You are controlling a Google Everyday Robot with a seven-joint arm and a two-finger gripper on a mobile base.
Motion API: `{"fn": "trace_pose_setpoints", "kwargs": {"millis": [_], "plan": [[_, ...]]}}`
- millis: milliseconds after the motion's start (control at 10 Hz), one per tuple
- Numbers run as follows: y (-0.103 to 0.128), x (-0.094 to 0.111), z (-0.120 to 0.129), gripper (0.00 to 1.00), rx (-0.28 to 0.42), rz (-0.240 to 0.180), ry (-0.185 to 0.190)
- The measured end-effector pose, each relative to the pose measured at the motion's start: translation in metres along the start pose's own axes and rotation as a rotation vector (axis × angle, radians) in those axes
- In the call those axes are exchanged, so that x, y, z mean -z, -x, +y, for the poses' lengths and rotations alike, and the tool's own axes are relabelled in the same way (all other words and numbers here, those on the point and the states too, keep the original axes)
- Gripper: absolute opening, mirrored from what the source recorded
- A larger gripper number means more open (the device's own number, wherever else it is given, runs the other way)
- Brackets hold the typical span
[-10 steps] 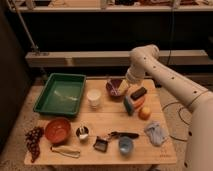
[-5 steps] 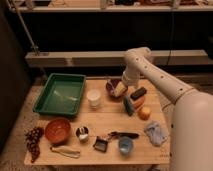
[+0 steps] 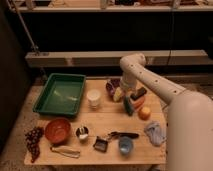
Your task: Place sponge in metal cup
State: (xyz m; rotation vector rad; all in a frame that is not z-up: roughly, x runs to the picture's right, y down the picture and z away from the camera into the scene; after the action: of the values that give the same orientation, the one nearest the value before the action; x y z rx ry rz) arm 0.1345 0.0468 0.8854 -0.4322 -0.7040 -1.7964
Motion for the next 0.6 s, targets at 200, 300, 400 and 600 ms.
{"fn": "trace_pose_setpoints", "kwargs": {"millis": [200,300,400,600], "plan": [[0.007,-0.006,0.004,0.80,-0.032,0.007,0.020],[0.008,-0.008,0.006,0.80,-0.039,0.009,0.028],[0.010,-0.010,0.007,0.80,-0.049,0.016,0.032],[0.013,-0.014,0.010,0.80,-0.058,0.030,0.029]]}}
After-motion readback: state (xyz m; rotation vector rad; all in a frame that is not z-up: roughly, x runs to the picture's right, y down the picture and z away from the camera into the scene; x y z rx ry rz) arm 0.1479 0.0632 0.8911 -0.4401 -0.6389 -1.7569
